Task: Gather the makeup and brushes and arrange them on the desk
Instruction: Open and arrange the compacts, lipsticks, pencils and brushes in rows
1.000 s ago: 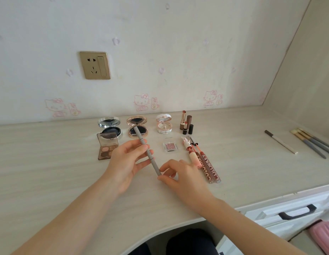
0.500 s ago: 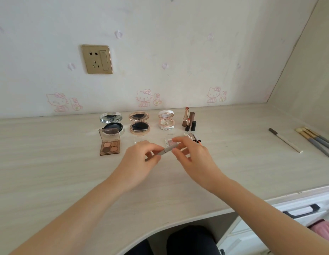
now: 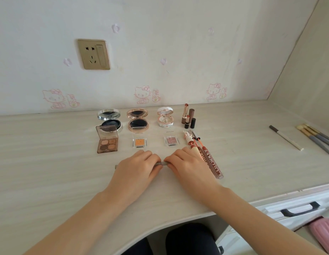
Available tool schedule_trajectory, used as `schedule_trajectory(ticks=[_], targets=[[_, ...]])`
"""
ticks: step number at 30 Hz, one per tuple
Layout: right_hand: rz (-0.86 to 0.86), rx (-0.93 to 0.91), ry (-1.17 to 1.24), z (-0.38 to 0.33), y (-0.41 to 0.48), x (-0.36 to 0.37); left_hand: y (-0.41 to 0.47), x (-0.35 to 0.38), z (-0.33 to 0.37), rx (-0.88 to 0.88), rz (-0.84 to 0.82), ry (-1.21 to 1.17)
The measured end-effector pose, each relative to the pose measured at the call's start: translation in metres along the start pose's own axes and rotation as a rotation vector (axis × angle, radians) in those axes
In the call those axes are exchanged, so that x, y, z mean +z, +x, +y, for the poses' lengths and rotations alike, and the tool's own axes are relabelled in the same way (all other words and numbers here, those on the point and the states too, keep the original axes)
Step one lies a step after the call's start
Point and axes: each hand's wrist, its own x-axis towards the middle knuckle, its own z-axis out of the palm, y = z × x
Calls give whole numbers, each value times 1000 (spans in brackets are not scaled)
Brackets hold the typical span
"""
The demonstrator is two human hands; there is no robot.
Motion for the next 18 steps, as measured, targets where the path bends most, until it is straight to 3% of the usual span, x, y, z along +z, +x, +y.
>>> schedule_trajectory(ticks=[5,10,18], targets=[[99,-67,-88,-3,1,3,-1,2,-2,10,59,103],[121,-112,-6,-5,-1,2,-1,-1,-3,-9,43,107],[164,-23,116,-4,-1,1,-1,2,-15,24,10,92]])
